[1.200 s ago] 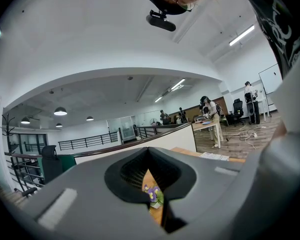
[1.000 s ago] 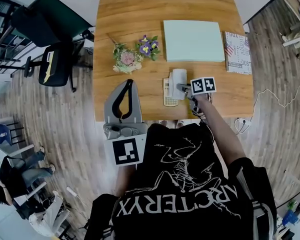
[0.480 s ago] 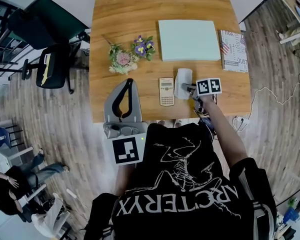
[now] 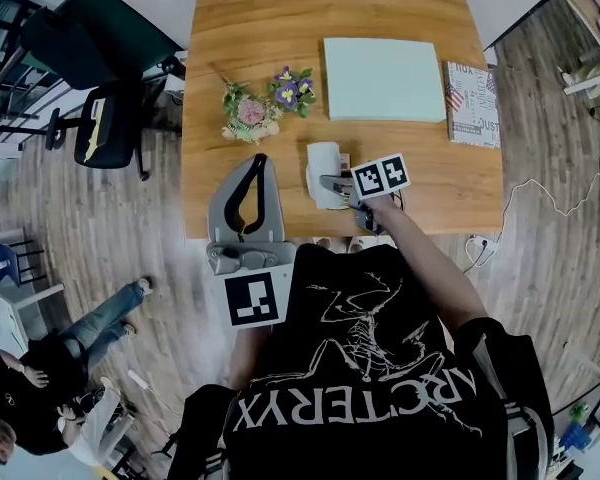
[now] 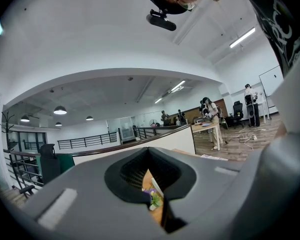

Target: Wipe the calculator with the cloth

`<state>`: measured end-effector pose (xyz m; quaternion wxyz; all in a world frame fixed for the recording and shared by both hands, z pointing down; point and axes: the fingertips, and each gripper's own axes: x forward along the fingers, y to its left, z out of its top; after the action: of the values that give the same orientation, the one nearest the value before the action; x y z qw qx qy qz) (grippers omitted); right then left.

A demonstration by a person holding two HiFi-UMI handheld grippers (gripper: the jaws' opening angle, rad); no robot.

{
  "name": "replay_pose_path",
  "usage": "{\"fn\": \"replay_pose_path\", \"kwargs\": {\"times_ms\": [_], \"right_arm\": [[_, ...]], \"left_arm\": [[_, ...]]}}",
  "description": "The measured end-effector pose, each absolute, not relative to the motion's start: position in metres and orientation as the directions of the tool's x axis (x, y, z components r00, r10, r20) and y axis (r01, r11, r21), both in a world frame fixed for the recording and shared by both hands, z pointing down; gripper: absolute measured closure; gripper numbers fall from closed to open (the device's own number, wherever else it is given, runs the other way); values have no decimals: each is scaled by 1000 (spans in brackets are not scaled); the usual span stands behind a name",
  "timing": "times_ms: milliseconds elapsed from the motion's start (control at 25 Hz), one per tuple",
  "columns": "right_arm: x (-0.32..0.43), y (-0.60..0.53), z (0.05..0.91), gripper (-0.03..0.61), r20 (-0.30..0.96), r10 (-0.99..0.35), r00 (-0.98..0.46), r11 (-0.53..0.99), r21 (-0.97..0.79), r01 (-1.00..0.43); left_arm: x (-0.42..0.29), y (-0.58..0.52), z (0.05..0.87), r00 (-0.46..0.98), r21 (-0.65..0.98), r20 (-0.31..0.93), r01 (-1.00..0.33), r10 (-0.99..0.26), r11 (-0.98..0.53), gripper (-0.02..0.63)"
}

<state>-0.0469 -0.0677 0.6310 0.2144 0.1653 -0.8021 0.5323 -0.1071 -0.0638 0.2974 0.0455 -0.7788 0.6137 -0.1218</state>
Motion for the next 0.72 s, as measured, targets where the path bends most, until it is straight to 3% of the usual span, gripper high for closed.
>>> {"fn": "replay_pose_path", "kwargs": {"times_ms": [360, 720], "right_arm": [[-104, -26, 656, 488, 540, 73, -839, 331, -806, -490], [-90, -10, 679, 488, 598, 68, -799, 307, -774, -554]], "left_arm": [[-127, -54, 299, 166, -222, 144, -955, -976, -195, 604], [-119, -56, 301, 202, -218, 148, -948, -968, -231, 604]]}}
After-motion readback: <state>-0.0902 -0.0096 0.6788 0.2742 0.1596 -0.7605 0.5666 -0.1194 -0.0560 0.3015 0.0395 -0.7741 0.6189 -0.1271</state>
